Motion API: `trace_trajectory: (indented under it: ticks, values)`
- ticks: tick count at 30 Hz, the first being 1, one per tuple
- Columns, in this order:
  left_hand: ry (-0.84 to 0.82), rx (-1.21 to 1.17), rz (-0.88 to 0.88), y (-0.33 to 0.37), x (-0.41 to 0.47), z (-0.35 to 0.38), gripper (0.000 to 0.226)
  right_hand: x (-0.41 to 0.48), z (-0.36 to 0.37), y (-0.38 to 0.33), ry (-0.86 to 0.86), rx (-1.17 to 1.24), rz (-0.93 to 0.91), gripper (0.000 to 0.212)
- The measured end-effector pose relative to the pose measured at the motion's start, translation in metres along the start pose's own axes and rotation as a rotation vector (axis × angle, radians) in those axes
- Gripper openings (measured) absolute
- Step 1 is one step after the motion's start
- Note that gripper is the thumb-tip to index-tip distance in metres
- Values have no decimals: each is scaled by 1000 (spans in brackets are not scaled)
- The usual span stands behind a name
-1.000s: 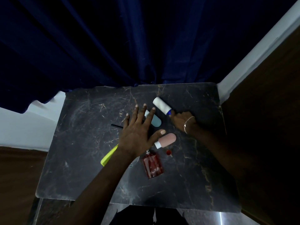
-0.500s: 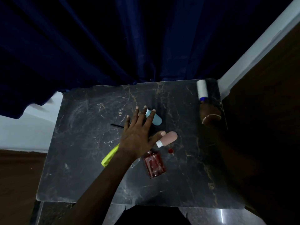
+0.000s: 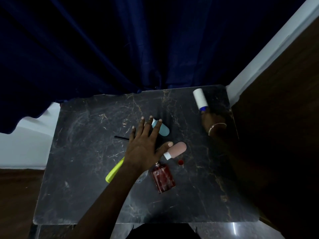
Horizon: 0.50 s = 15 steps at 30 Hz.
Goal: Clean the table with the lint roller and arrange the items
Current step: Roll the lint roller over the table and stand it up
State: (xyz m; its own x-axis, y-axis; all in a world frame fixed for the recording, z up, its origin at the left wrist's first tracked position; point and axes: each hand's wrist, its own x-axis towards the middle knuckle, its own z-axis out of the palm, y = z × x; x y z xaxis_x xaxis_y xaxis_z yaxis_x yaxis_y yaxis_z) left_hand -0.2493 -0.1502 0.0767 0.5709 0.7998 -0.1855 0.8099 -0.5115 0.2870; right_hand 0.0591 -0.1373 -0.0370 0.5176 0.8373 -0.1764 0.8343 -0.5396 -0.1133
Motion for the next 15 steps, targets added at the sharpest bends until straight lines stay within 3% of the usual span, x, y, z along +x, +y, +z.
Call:
trace_trajectory:
  ticks: [10, 15]
  values:
    - [-28, 11, 34, -6, 8, 4, 94, -31, 7, -48, -116, -127, -343, 41]
    - [-40, 0, 70, -8, 25, 8, 90, -35, -3, -55, -216, -15, -328, 44]
